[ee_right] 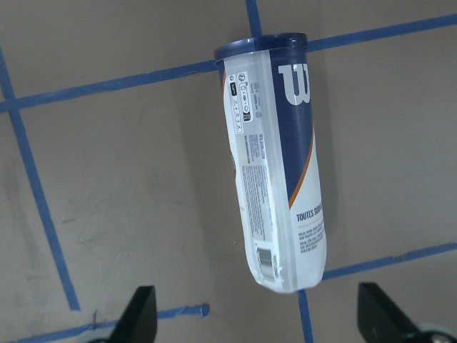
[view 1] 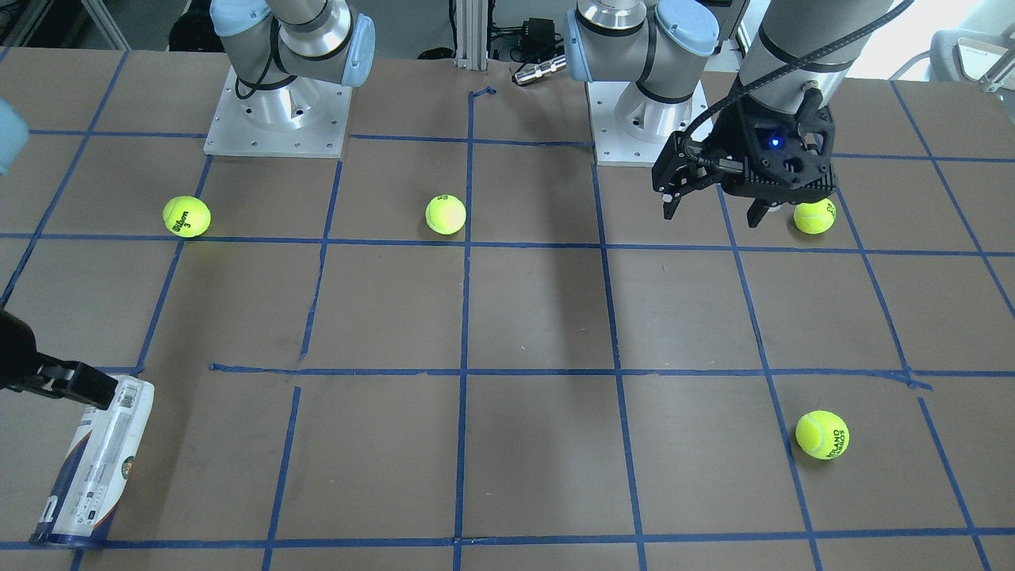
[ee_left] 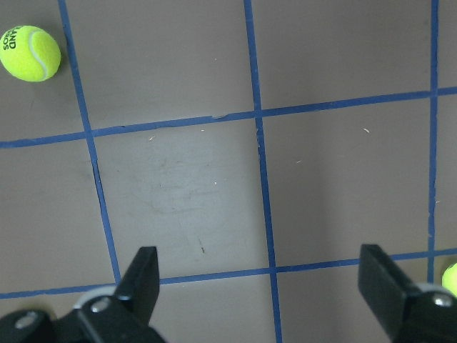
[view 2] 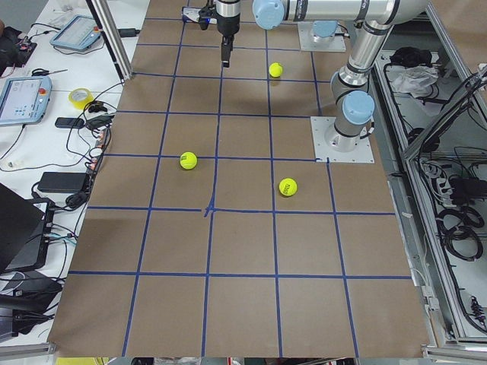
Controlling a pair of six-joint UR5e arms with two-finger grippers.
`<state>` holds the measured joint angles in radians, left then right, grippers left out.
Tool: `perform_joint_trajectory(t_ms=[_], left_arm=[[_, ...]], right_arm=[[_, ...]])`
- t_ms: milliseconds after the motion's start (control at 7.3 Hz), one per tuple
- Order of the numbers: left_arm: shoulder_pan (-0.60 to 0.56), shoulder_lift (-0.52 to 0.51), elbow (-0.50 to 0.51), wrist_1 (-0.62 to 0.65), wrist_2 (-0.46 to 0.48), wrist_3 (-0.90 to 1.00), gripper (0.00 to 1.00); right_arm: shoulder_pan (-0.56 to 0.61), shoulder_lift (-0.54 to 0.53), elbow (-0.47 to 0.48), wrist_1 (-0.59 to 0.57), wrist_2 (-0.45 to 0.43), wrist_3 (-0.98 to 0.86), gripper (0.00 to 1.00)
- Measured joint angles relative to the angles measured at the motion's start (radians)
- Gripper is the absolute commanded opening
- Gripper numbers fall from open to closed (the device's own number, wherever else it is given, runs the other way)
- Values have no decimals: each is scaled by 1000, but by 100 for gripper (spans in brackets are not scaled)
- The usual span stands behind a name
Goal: Lift up tennis ball bucket
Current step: 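Lower the open right gripper around the can's top and close it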
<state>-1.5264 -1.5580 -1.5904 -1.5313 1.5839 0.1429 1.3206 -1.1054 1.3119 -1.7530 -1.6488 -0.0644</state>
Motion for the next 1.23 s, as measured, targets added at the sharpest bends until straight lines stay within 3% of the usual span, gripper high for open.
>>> perform_joint_trajectory(t_ms=[548,1233], left_arm=[[4,3,0,0,1,9,100],[9,3,-2,0,-1,9,100]], right_arm=[[-58,161,-7,-134,4,-61,100],[-70,211,-4,-180,60,-86,100]])
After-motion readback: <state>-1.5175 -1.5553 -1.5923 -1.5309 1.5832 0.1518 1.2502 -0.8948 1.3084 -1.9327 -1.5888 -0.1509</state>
